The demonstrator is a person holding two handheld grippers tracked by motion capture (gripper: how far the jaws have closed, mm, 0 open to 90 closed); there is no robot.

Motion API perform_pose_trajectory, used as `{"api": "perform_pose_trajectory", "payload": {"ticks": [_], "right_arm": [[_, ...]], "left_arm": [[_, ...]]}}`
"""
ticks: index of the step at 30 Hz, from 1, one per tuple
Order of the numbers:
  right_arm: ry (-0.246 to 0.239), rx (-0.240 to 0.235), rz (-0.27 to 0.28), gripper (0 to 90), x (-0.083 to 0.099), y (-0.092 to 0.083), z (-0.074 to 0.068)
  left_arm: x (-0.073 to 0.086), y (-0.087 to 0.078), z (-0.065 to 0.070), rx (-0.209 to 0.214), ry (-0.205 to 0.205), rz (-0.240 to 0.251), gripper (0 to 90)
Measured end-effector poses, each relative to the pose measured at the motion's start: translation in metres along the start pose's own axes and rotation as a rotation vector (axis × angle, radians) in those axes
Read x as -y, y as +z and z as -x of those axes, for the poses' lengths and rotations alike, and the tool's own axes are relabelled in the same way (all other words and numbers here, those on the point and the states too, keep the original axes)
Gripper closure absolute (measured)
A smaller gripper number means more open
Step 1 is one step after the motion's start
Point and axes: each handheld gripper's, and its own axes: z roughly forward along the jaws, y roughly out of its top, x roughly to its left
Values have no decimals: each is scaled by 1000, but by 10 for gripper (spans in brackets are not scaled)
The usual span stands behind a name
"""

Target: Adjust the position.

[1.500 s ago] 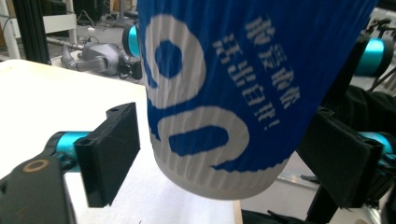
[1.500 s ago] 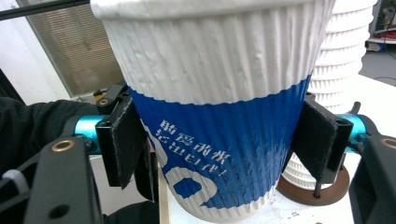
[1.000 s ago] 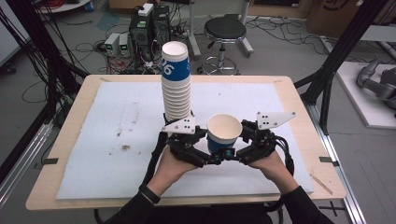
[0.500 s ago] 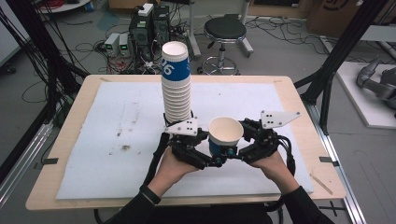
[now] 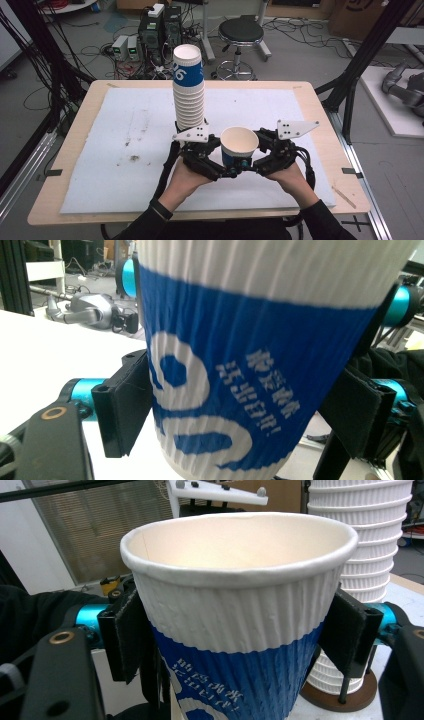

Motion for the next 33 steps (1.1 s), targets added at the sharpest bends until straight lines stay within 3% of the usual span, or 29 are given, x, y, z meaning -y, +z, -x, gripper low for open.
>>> {"api": "perform_pose_trajectory", "payload": {"ticks": [5,15,26,33], "right_arm": [[0,0,1,235,0,1,0],[18,-3,14,189,-2,-1,0],[32,-12,23,198,-2,-1,1],[20,3,26,217,-3,-3,1]], "left_arm": [[0,0,1,2,12,-1,255],[1,2,2,-9,29,-21,261],[1,2,2,-12,38,-33,262],[0,0,1,-25,29,-32,181]]}}
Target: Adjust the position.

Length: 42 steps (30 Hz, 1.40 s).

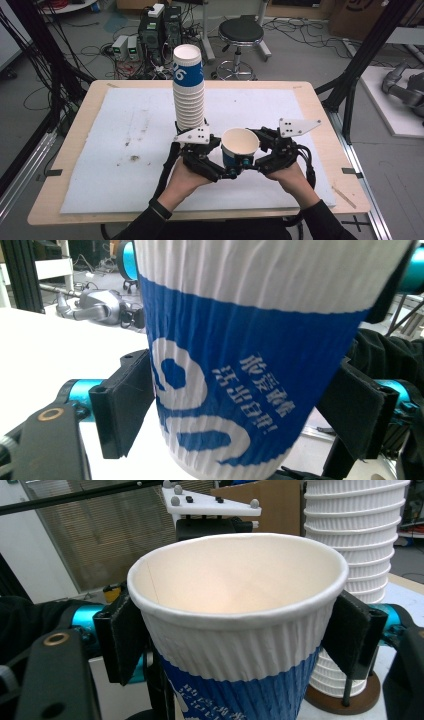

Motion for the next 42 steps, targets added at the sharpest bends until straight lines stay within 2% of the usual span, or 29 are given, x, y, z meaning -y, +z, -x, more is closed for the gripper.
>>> {"api": "perform_pose_trajectory", "payload": {"ticks": [6,12,18,26,31,36,38,42], "right_arm": [[-13,27,1,217,-1,-5,1],[-16,55,7,217,-1,-11,4],[-27,82,2,217,0,-17,6],[-36,122,-9,216,2,-25,9],[-26,140,-5,216,4,-33,12],[-25,161,-4,215,6,-40,14],[-23,169,-4,216,7,-42,14],[-23,180,0,216,7,-46,14]], "left_arm": [[-2,-8,1,-29,17,-15,164],[-4,-27,1,-72,23,-18,163],[-4,-51,1,-128,32,18,163],[-2,-78,4,-212,78,8,163],[0,-95,7,-262,120,8,163],[4,-112,6,-300,107,25,163],[3,-118,5,-314,97,46,163],[1,-125,3,-324,101,63,164]]}}
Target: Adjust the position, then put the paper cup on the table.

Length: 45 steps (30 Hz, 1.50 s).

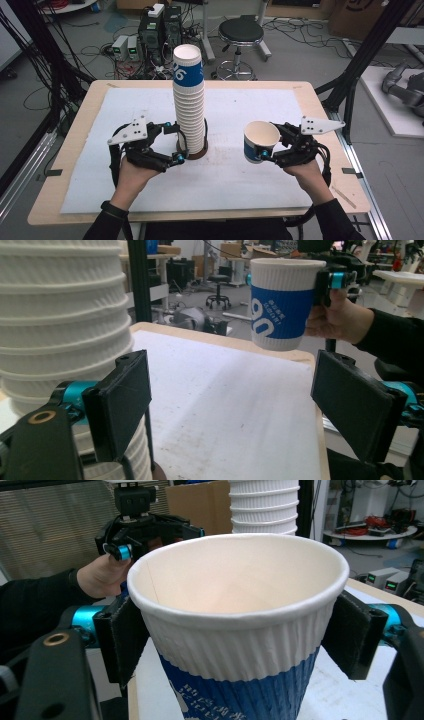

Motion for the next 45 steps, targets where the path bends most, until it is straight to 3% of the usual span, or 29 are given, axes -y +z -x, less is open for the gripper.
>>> {"api": "perform_pose_trajectory", "payload": {"ticks": [45], "right_arm": [[-6,27,14,216,-2,-8,5]], "left_arm": [[5,-1,0,-20,-9,-28,163]]}}
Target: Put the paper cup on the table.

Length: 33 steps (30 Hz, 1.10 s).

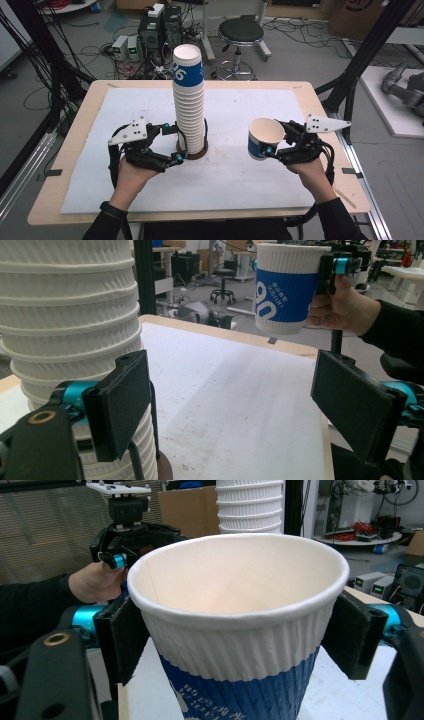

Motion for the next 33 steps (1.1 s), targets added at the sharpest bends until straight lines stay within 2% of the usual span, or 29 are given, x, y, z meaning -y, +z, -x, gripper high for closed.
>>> {"api": "perform_pose_trajectory", "payload": {"ticks": [13,19,23,33], "right_arm": [[-14,19,8,216,-4,0,2],[-23,30,13,216,-5,2,3],[-18,37,12,217,-5,3,5],[-20,84,22,217,-4,3,18]], "left_arm": [[5,-3,4,-18,9,-15,163],[10,-5,6,-40,13,-19,163],[13,-6,7,-37,12,-20,163],[19,-8,6,-33,3,-27,163]]}}
